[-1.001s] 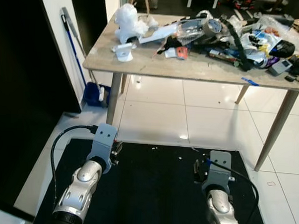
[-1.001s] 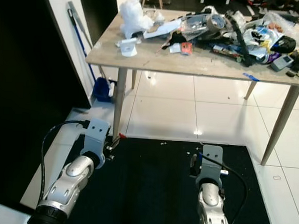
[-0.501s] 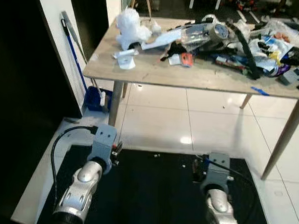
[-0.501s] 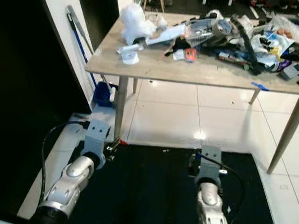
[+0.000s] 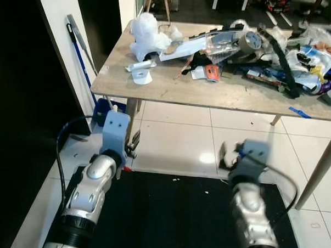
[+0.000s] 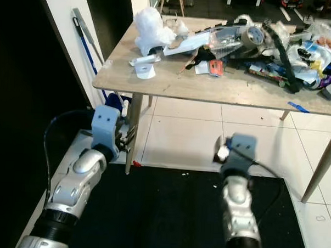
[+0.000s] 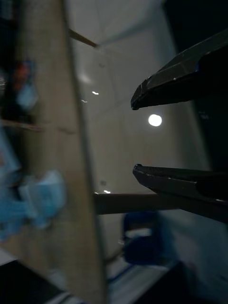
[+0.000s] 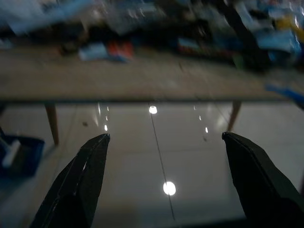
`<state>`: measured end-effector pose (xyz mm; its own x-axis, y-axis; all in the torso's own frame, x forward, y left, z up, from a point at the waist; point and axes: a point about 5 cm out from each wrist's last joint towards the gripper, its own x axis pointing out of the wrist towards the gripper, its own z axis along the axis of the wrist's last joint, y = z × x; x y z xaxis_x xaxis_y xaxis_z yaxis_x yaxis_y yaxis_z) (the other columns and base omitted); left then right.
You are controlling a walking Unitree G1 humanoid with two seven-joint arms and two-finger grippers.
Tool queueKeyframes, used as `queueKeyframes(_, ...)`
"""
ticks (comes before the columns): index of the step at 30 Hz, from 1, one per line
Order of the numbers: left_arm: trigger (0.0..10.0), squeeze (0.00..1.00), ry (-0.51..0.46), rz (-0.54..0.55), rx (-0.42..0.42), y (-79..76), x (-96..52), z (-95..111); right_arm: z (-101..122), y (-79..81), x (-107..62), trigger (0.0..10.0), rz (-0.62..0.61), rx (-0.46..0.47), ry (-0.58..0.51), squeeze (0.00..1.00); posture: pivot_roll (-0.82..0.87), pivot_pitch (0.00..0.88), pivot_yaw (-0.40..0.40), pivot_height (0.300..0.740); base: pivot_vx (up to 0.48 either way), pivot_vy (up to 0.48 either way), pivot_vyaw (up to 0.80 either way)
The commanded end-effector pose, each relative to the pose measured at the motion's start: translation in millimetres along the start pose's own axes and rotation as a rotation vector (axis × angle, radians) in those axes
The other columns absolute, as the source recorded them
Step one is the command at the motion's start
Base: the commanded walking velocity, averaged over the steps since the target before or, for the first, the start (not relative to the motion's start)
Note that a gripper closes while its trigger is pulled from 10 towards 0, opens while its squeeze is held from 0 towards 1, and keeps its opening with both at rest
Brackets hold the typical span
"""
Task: Picking trash to rubbish bin
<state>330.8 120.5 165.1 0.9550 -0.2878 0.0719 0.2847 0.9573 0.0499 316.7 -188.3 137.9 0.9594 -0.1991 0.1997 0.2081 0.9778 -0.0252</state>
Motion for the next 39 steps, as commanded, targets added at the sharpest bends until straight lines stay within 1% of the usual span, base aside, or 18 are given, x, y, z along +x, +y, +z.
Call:
queueKeyframes(1, 10.0, 0.0, 0.012, 0.008, -0.013, 3.8, -1.6, 0.0, 0.4, 9.3, -2.0, 10.0, 0.044, 0.004, 0.01, 0.0, -0.04, 0.137, 0.052, 0.74, 0.337, 0.0, 0.0)
queueKeyframes(6, 10.0, 0.0, 0.007, 0.001, -0.015, 2.6, -1.4, 2.3, 6.2, 14.9, 0.2, 10.0, 0.093, -0.003, -0.008, 0.0, -0.04, 0.125, 0.053, 0.74, 0.332, 0.0, 0.0)
queueKeyframes(7, 10.0, 0.0, 0.009, 0.0, -0.016, 2.6, -1.5, 2.3, 6.9, 17.5, 0.1, 10.0, 0.12, -0.004, -0.006, 0.0, -0.04, 0.125, 0.053, 0.74, 0.334, 0.0, 0.0)
queueKeyframes(10, 10.0, 0.0, 0.011, 0.0, -0.017, 2.7, -2.1, 2.3, 9.6, 30.8, -3.2, 10.0, 0.252, -0.056, -0.02, 0.0, -0.04, 0.119, 0.052, 0.74, 0.333, 0.0, 0.0)
queueKeyframes(11, 10.0, 0.0, 0.013, 0.0, -0.018, 2.8, -2.2, 2.2, 10.0, 33.6, -4.2, 10.0, 0.279, -0.07, -0.023, 0.0, -0.04, 0.119, 0.052, 0.74, 0.334, 0.0, 0.0)
queueKeyframes(12, 10.0, 0.0, 0.013, 0.0, -0.018, 2.8, -2.2, 2.2, 10.0, 33.6, -4.2, 10.0, 0.279, -0.07, -0.023, 0.0, -0.04, 0.119, 0.052, 0.74, 0.334, 0.0, 0.0)
queueKeyframes(15, 10.0, 0.0, 0.019, 0.003, -0.019, 3.4, -3.4, 1.3, 10.7, 42.9, -8.8, 10.0, 0.352, -0.122, -0.031, 0.0, -0.04, 0.114, 0.05, 0.74, 0.338, 0.0, 0.0)
queueKeyframes(16, 10.0, 0.0, 0.021, 0.002, -0.02, 3.3, -3.6, 1.2, 10.3, 45.0, -9.9, 10.0, 0.366, -0.121, -0.027, 0.0, -0.04, 0.112, 0.049, 0.74, 0.341, 0.0, 0.0)
queueKeyframes(18, 10.0, 0.0, 0.022, 0.001, -0.02, 2.9, -3.7, 1.1, 10.2, 46.0, -10.4, 10.0, 0.372, -0.129, -0.028, 0.0, -0.04, 0.113, 0.049, 0.74, 0.339, 0.0, 0.26)
queueKeyframes(24, 10.0, 0.0, 0.024, -0.008, -0.023, 0.5, -3.5, 1.0, 9.7, 49.8, -11.9, 10.0, 0.394, -0.152, -0.032, 0.0, -0.04, 0.11, 0.05, 0.74, 0.337, 0.0, 0.8)
queueKeyframes(39, 10.0, 0.0, 0.036, -0.023, -0.022, -4.4, -4.3, -1.1, 5.7, 47.0, -15.4, 10.0, 0.393, -0.179, -0.017, 0.0, -0.04, 0.122, 0.049, 0.74, 0.34, 0.0, 0.0)
